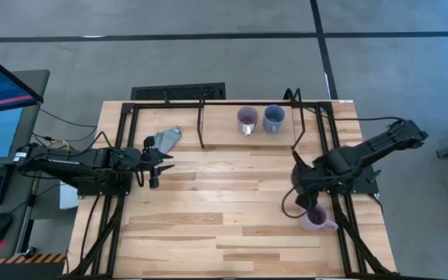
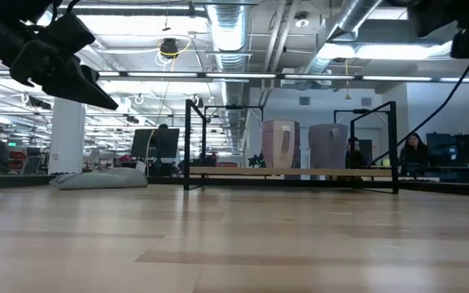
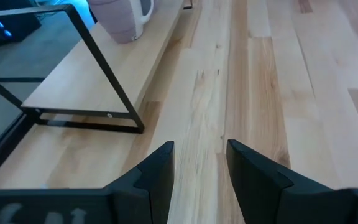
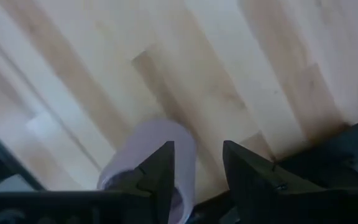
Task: Stack small to large cups/mugs on shelf
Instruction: Put the purple cup on the shelf
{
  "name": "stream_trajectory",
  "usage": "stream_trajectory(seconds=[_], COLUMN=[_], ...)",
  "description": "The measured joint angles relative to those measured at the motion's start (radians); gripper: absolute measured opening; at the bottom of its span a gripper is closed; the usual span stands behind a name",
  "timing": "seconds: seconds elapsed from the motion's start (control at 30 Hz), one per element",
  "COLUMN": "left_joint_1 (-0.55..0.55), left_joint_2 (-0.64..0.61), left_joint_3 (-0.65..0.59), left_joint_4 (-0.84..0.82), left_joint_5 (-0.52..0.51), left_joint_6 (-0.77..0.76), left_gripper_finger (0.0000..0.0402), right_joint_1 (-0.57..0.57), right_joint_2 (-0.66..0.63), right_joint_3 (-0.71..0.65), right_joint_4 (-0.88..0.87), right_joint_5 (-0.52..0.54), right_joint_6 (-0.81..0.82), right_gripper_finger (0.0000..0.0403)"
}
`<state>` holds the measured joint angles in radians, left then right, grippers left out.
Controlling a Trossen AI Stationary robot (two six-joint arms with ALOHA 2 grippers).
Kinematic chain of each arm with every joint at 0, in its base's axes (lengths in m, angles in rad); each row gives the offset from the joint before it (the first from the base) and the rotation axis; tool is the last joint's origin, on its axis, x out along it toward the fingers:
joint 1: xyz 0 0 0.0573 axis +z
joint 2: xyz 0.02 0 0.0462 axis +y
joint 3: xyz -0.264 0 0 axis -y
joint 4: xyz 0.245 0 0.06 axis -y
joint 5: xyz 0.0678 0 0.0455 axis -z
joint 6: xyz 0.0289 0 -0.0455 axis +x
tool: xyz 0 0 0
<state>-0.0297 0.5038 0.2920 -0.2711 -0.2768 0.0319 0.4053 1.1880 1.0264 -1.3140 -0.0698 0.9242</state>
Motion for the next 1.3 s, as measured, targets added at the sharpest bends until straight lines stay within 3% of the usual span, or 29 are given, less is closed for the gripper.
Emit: stream_trajectory(seconds=[0.33,0.53,0.73,1.03,1.3], left_joint_1=[0.000,0.000,0.000,0.000,0.000], left_joint_2=[0.000,0.000,0.000,0.000,0.000], left_joint_3=[0.000,0.000,0.000,0.000,0.000], left_joint_4=[-0.001,-0.001,-0.001,-0.005,-0.011], left_joint_5=[0.000,0.000,0.000,0.000,0.001], left_joint_6=[0.009,0.011,0.000,-0.095,-0.108], left_gripper_finger=[0.0139,0.0139,0.0139,0.0139,0.0139], right_joint_1=[0.199,0.287,0.316,0.314,0.314], right_joint_2=[0.002,0.045,0.095,0.110,0.110], right_joint_3=[0.000,0.001,0.001,0.001,0.001], right_joint_4=[-0.013,0.054,0.053,0.026,0.037], right_joint_5=[-0.039,-0.038,-0.030,0.067,0.075], right_joint_6=[-0.001,-0.215,-0.394,-0.504,-0.567], right_gripper_finger=[0.0159,0.0159,0.0159,0.0159,0.0159])
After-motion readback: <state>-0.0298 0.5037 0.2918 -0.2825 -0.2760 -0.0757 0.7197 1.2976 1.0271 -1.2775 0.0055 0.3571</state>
